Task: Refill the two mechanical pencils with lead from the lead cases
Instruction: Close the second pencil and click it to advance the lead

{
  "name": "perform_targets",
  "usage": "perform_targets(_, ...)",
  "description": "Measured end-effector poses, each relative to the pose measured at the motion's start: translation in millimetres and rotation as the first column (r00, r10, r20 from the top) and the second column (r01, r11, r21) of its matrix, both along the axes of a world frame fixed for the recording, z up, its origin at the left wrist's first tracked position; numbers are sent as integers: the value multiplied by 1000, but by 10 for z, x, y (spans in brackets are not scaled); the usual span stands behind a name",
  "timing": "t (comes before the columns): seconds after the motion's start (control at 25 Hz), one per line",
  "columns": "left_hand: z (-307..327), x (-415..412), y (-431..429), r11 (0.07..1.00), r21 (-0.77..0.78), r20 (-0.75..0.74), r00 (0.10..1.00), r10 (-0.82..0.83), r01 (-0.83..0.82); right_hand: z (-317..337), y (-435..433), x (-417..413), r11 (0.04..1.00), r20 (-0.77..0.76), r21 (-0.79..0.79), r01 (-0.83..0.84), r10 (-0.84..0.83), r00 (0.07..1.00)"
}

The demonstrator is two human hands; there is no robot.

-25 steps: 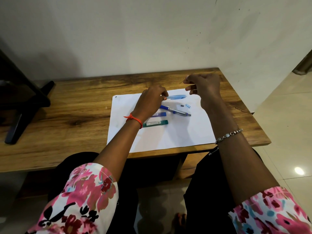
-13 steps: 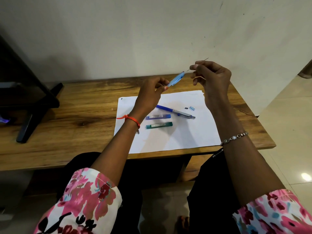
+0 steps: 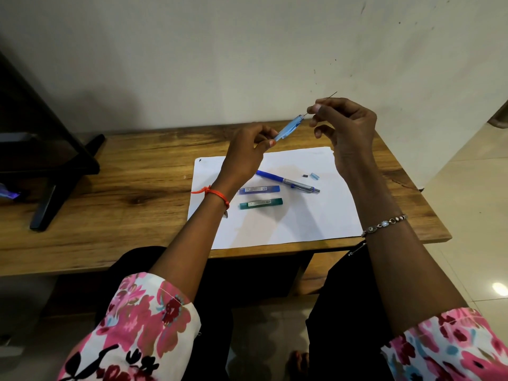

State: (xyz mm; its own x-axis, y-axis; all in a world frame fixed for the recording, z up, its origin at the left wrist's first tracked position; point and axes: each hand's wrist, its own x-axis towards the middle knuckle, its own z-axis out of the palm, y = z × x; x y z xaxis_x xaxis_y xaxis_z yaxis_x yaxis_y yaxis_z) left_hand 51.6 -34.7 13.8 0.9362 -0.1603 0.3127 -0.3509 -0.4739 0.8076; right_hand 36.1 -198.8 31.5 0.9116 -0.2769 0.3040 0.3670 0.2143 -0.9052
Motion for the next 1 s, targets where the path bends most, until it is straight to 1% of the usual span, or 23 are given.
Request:
perform_targets(0.12,17,-1,2,1000,5,2,1000,-2,2,3,7,14,999,5,-48,-6,6,1000)
perform_targets(0.28,7,7,6,1000,16,-6,1000,2,-2,-22,9,25,983,-15,-178,-40,38,999)
perform_targets(0.4,-3,15,15,1000,3,-33,999,10,-10,-28,5,28,979,-48,-189,-79,72,996)
perform_targets(0.52,-14,18,16,1000,-11,-52,999,17,-18,-36,-17,43,984,-108,-168,-60,42,993)
perform_targets(0.56,-17,17,17,1000,-11,-55,998,18,-18,-44,-29,49,980,-130,-194,-48,23,991)
perform_targets(0.6,-17,13,16,1000,-10,-57,998,17,-18,-54,-51,50,964,-157,-263,-30,-12,987)
perform_targets(0.64,-15,5,14,1000,-9,-57,998,16,-16,-66,-78,44,920,-188,-392,-13,-66,980)
perform_targets(0.68,-15,-2,11,1000,-8,-55,998,14,-15,-87,-105,43,827,-219,-562,-20,-126,968)
perform_targets(0.72,-12,-3,11,1000,-7,-54,998,12,-13,-112,-124,44,694,-257,-717,-71,-168,952)
perform_targets(0.76,-10,-7,9,1000,-4,-55,998,12,-12,-141,-133,47,555,-303,-819,-149,-196,933)
perform_targets(0.8,-8,-10,9,1000,-1,-57,998,13,-13,-175,-134,54,442,-347,-868,-225,-216,913)
perform_targets(0.84,-6,-15,4,1000,0,-61,998,14,-14,-205,-127,64,363,-378,-888,-282,-230,897)
perform_targets(0.92,1,-26,0,1000,-4,-66,998,15,-15,-256,-103,106,263,-408,-901,-344,-254,877)
perform_targets(1.0,8,-34,-2,1000,-1,-67,998,17,-17,-306,-78,150,216,-406,-909,-356,-272,872)
